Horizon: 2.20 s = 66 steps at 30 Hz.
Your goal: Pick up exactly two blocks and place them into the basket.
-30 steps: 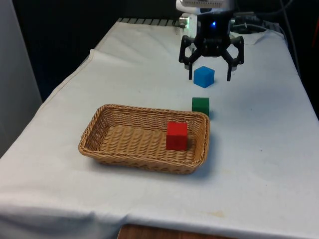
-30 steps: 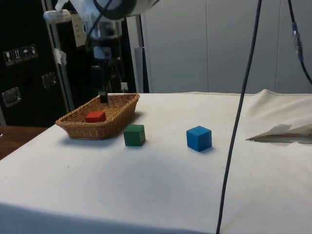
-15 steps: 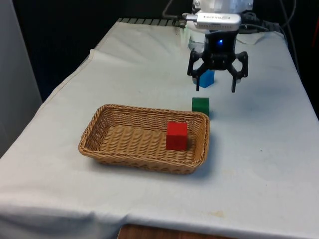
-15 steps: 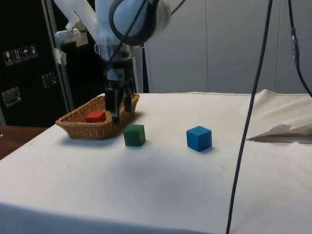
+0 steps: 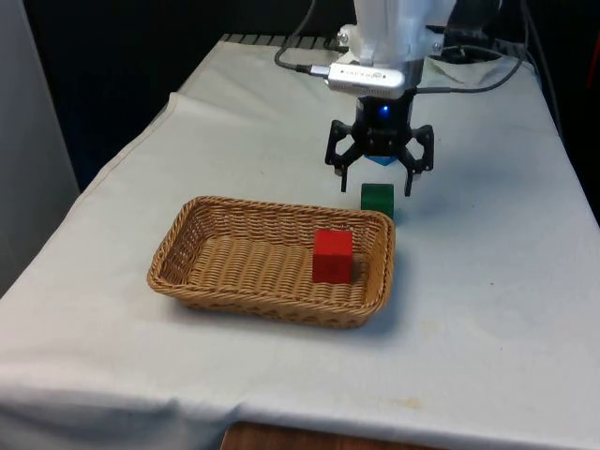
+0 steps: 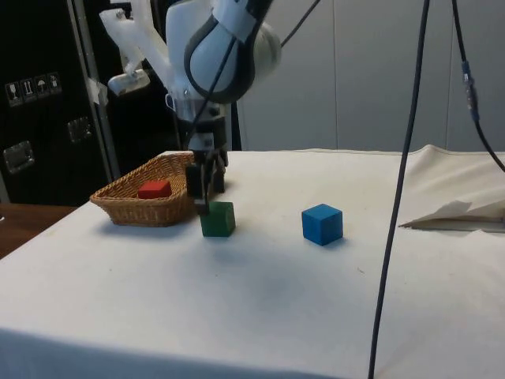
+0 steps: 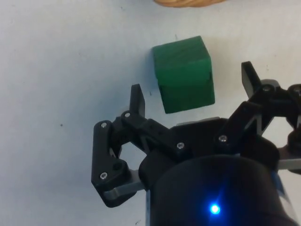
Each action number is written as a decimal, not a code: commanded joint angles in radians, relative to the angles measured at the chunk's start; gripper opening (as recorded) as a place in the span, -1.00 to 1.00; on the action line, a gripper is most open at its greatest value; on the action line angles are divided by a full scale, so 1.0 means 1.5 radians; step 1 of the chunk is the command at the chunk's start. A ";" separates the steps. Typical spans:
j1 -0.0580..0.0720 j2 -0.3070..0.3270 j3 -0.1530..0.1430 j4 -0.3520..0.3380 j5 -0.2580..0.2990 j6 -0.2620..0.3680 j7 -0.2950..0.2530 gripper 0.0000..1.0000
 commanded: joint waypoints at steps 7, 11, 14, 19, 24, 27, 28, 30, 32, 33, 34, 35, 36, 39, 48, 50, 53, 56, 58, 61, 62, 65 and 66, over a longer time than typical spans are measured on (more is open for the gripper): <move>-0.003 0.007 0.011 -0.006 0.009 0.017 -0.002 1.00; 0.001 0.012 0.007 -0.005 0.000 0.011 0.004 1.00; -0.003 0.018 0.013 -0.007 0.008 0.027 0.000 1.00; 0.000 0.024 0.007 -0.005 0.000 0.024 0.004 1.00; 0.000 0.026 0.010 -0.013 0.003 0.041 0.003 0.15; 0.000 0.027 0.010 -0.015 0.003 0.044 0.003 -0.52; 0.000 0.027 0.010 -0.015 0.003 0.045 0.003 -0.72; 0.000 0.027 0.010 -0.015 0.003 0.045 0.003 -0.90; 0.000 0.027 0.010 -0.015 0.003 0.045 0.003 -0.99; 0.000 0.027 0.010 -0.015 0.003 0.045 0.003 -0.99; 0.000 0.027 0.010 -0.015 0.003 0.045 0.003 -0.99; 0.001 0.027 0.010 -0.015 0.003 0.046 0.004 -0.98; 0.001 0.027 0.010 -0.015 0.003 0.046 0.004 -0.98; 0.002 0.023 0.008 -0.016 0.001 0.043 0.005 -0.98; 0.006 -0.028 -0.003 -0.025 -0.018 0.006 0.011 -0.98; 0.006 -0.038 -0.004 -0.025 -0.021 -0.003 0.012 -0.98; 0.006 -0.053 -0.006 -0.025 -0.025 -0.015 0.013 -0.98; 0.005 -0.063 -0.008 -0.025 -0.027 -0.024 0.012 -0.98; 0.003 -0.077 -0.011 -0.023 -0.030 -0.037 0.009 -0.98; 0.002 -0.091 -0.015 -0.021 -0.035 -0.049 0.007 -0.98; 0.001 -0.095 -0.017 -0.020 -0.037 -0.055 0.006 -0.98; 0.001 -0.107 -0.023 -0.016 -0.039 -0.067 0.003 -0.98; 0.000 -0.111 -0.025 -0.014 -0.040 -0.072 0.001 -0.98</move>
